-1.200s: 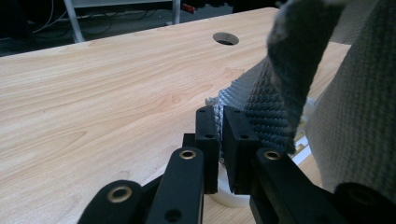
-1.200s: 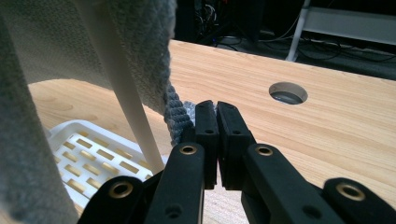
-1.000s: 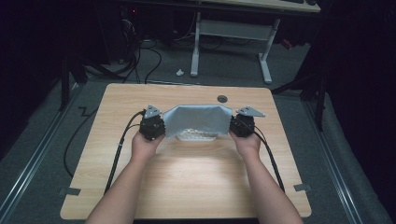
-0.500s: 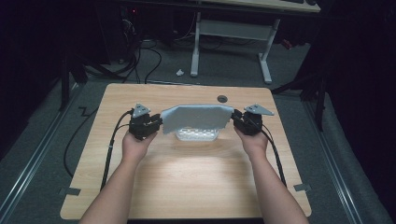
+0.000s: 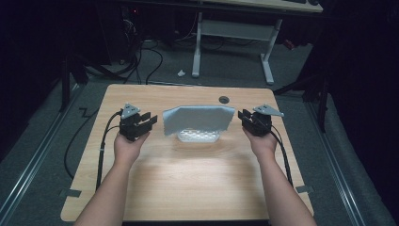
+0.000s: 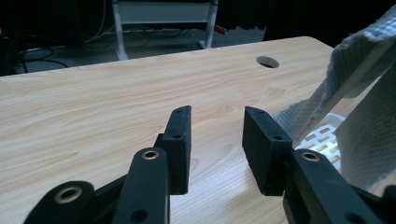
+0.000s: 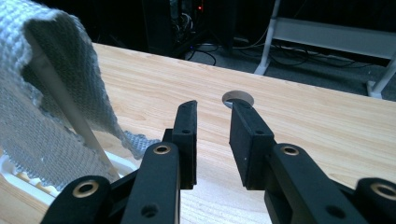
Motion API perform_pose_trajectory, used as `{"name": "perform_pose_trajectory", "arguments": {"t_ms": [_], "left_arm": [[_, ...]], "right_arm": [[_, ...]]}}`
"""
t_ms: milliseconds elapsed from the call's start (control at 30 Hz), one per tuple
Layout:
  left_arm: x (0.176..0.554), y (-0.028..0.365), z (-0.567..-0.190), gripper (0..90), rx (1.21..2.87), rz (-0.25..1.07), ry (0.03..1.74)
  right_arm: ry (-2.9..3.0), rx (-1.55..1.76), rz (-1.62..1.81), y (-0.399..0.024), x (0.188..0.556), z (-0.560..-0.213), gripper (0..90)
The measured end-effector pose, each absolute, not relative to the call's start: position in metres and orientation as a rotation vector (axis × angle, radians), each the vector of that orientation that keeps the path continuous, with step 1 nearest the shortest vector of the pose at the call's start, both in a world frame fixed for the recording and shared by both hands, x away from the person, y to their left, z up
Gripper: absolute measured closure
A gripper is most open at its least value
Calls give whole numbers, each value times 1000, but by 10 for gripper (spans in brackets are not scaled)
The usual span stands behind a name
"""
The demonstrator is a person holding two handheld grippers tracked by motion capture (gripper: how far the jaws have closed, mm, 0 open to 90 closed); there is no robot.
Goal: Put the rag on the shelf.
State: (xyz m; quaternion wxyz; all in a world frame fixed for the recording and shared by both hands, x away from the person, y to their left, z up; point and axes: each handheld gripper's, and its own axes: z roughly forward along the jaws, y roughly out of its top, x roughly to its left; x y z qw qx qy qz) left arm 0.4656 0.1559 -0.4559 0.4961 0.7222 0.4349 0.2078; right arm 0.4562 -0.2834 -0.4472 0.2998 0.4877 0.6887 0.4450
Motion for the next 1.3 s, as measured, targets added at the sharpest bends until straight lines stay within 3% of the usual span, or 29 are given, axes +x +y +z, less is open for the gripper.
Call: {"name": "perform_pose_trajectory", "arguments": {"t_ms": [233,433,800,1233,1300], "left_arm": [[462,160,-456,618,1761,533,1050],[447,165,-456,556,1774,571,1035],[387,168,-463,523,1809,548,980],[324,129,-495,506,1948,412,888],[315,122,-501,506,1944,346,898]], "right_arm": [[1832,1285,1177,-282,455,-447,730],[1839,1248,1181,-280,442,-444,691],[1866,1142,1143,-275,383,-441,602],[1990,1076,1101,-247,328,-467,578],[2025,1092,1097,-239,320,-477,550]]}}
